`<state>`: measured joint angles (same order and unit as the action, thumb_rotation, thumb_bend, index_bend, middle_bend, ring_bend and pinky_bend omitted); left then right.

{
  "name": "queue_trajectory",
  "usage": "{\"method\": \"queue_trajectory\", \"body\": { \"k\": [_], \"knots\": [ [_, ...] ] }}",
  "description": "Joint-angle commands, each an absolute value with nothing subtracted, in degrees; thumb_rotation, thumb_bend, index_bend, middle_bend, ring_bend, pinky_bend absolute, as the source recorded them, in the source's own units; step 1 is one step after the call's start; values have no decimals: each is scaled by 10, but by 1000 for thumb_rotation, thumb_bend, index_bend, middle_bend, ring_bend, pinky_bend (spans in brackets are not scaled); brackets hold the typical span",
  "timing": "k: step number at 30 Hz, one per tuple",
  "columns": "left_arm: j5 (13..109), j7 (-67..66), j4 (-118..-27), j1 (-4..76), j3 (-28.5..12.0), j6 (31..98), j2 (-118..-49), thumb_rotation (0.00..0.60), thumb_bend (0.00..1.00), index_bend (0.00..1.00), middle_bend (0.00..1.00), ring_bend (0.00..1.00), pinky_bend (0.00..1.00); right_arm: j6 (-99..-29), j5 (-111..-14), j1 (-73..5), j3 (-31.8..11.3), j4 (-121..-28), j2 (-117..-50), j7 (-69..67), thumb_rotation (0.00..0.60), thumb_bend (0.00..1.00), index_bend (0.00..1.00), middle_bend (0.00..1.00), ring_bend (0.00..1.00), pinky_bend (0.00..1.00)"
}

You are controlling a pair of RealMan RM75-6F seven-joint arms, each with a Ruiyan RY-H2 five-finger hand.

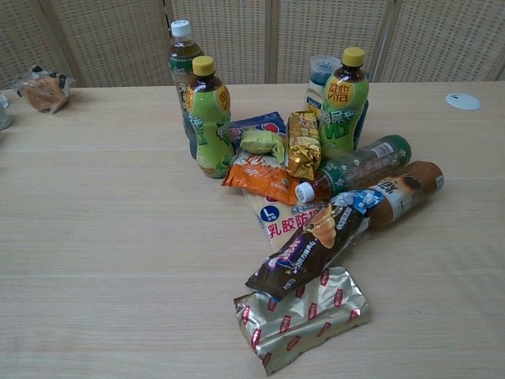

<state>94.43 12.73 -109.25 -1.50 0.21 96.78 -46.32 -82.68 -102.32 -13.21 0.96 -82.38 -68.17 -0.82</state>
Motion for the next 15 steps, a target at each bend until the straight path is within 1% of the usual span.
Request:
{"method": "queue_trajectory", "body": {
  "k": [1, 7, 15],
  "knots": [
    [943, 128, -1091, -15, 2, 966, -463, 600, 0, 283, 0, 0, 0, -794, -1066, -170, 29, -781, -721, -22, 600, 0, 0, 0, 0, 0],
    [931, 126, -1088, -12, -4, 960, -466, 600, 0, 287, 0, 0, 0, -759, -1103, -220, 39, -727, -771, -47, 600, 0, 0, 0, 0, 0],
    [919, 104, -1082, -6, -10, 948, -479, 600, 0, 291, 0, 0, 0, -754, -1140, -269, 45, -679, -825, -59, 600, 0, 0, 0, 0, 0]
  ]
}}
